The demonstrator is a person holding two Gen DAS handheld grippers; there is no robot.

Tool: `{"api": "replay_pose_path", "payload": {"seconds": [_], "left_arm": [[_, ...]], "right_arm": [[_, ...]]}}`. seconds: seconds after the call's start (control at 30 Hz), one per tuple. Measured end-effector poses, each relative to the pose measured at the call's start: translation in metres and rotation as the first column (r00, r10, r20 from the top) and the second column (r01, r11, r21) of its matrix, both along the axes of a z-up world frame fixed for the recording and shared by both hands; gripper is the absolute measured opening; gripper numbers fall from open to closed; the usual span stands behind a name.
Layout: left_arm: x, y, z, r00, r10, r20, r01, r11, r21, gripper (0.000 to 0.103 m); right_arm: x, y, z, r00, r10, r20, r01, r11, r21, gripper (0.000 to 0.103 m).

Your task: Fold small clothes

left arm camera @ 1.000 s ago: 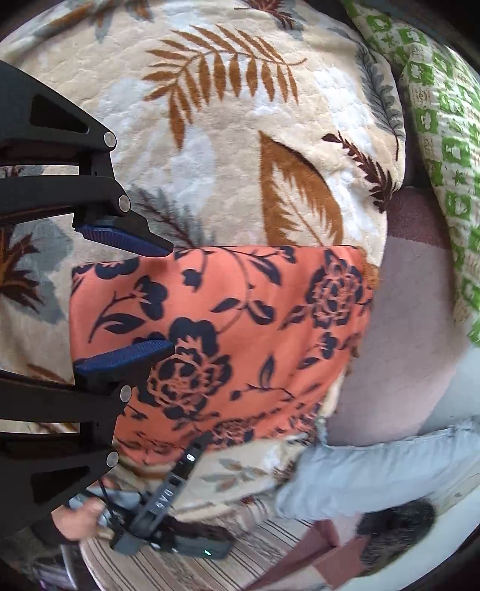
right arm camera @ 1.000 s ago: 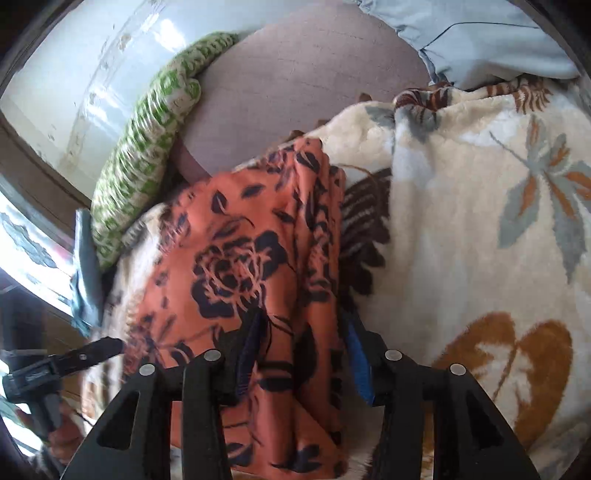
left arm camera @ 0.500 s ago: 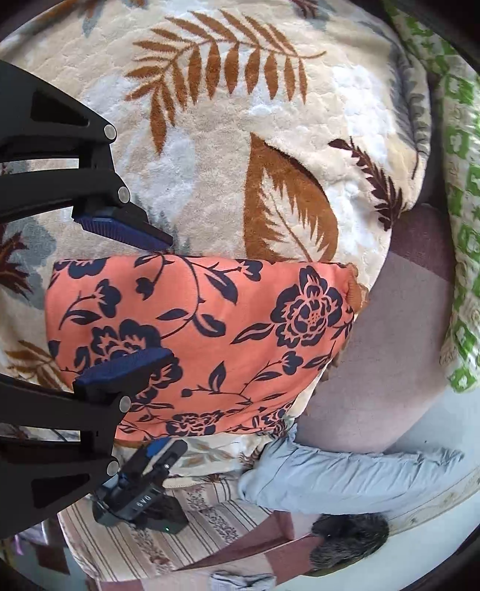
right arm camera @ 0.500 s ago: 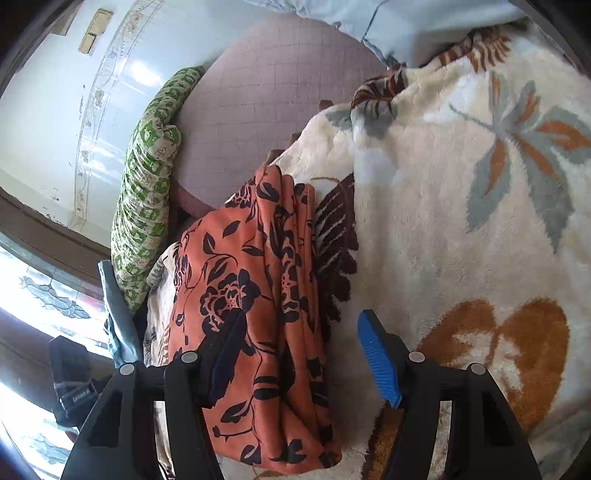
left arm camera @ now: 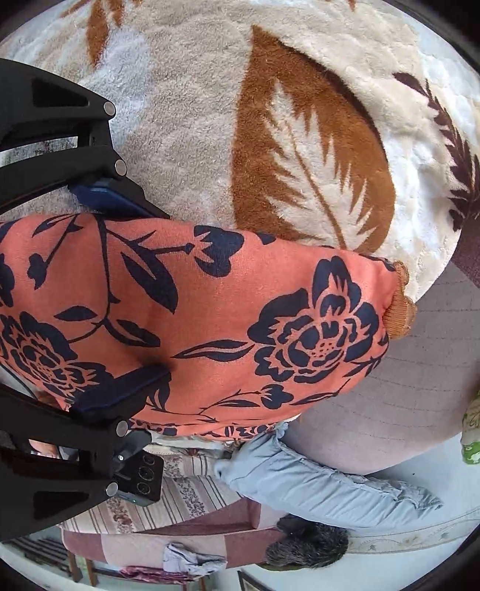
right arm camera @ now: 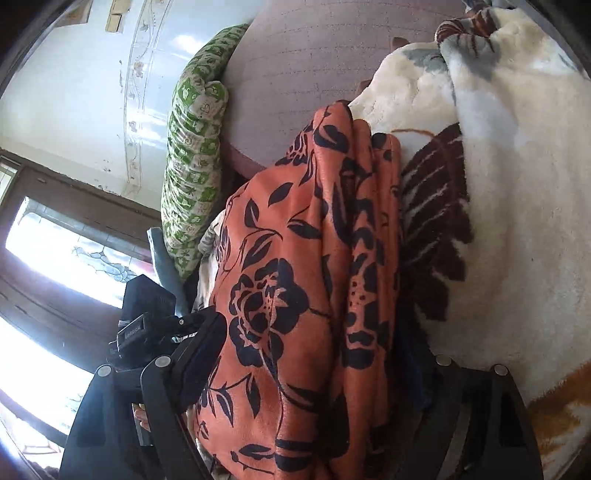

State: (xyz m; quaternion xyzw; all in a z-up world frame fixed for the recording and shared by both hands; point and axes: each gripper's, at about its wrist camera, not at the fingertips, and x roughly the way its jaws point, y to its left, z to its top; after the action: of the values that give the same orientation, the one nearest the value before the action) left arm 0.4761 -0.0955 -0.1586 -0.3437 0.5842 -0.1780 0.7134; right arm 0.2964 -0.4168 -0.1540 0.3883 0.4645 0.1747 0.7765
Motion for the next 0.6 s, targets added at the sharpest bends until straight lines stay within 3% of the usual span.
{"api": "replay_pose_path", "payload": {"seconds": [0.03, 0.07, 0.13, 0.17, 0.37, 0.6], "left_arm": [[0.001, 0.004, -0.002, 1.0, 0.013, -0.005, -0.013, 1.0, -0.009, 0.062], [0.0, 0.007, -0.002, 1.0, 0.018, -0.007, -0.018, 1.0, -0.018, 0.057], [-0.007, 0.01, 0.003, 1.0, 0.014, 0.015, -0.014, 1.0, -0.014, 0.042], [-0.012, 0.01, 0.009, 1.0, 0.008, 0.03, -0.008, 1.0, -0.001, 0.041], [-0.056, 0.032, 0.067, 0.993, 0.018, 0.114, -0.022, 0.999, 0.034, 0.039], [-0.136, 0.103, 0.134, 0.972, 0.047, 0.228, -0.065, 0.995, 0.072, 0.04]], "right_arm": [[-0.002, 0.0, 0.0, 1.0, -0.004, -0.012, 0.004, 0.999, -0.039, 0.061], [-0.004, -0.001, 0.0, 1.0, 0.004, -0.018, -0.005, 0.998, -0.064, 0.043], [-0.012, 0.002, 0.01, 1.0, 0.002, 0.002, -0.001, 0.994, -0.11, 0.034], [-0.017, 0.005, 0.017, 1.0, 0.001, 0.009, 0.001, 0.991, -0.134, 0.032], [-0.045, 0.042, 0.065, 0.997, 0.044, 0.057, -0.033, 0.985, -0.167, 0.03], [-0.088, 0.102, 0.116, 0.985, 0.105, 0.135, -0.082, 0.983, -0.166, 0.032]]}}
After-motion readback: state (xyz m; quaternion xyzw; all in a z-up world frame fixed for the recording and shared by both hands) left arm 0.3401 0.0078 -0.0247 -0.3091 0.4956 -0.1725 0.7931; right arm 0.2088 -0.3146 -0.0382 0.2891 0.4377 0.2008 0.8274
